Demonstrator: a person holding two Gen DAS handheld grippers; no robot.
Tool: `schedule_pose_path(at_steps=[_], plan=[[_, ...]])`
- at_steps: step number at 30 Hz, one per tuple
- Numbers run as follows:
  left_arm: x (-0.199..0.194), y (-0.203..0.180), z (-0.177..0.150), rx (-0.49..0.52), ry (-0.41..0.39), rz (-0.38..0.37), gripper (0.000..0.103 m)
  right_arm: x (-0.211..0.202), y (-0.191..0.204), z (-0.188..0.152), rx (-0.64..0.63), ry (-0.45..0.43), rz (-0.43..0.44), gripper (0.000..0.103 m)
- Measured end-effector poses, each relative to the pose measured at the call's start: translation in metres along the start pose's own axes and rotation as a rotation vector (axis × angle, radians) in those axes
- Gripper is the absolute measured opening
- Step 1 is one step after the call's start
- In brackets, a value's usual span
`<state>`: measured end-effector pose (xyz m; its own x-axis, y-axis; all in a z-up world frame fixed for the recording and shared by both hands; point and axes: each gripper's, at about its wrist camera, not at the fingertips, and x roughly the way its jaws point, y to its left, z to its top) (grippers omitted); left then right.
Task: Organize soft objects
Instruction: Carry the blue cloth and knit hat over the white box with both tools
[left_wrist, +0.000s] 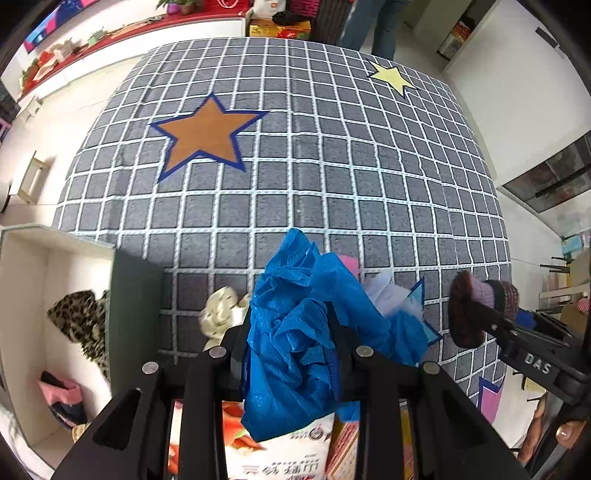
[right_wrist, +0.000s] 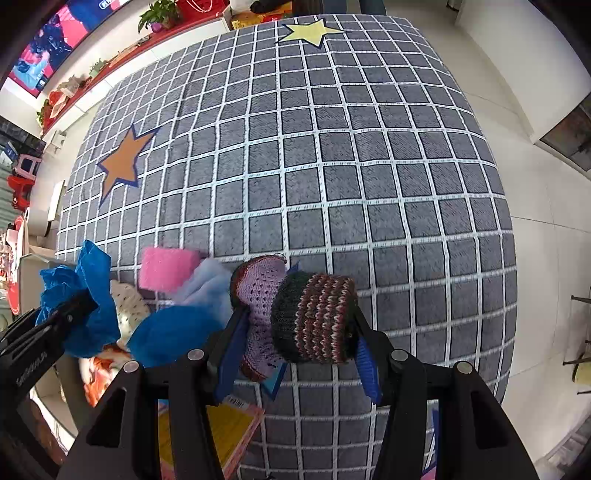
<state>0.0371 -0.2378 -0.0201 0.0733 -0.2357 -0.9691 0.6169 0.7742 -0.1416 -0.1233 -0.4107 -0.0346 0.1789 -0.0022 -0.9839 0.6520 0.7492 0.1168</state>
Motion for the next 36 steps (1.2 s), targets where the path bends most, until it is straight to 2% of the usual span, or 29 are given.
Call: schedule_pose_path(at_steps=[15,26,36], plan=[[-0.047,0.051,-0.038,-0.061,-0.089,-0.006,0.034,-0.034,0.049,-0.029,-0.057,-0.058,-0.022,0.055],[-0.080,0.111,-0.068,-0.170,-0.132,0.005,0.034,-0.053,0.105,-0.033,-0.175,-0.100,-0.010,0.055],[-0.089,0.158,-0.099,-0.276,-0.139,0.027,0.034,-0.057,0.159,-0.047,-0.293,-0.100,-0.002,0.055]])
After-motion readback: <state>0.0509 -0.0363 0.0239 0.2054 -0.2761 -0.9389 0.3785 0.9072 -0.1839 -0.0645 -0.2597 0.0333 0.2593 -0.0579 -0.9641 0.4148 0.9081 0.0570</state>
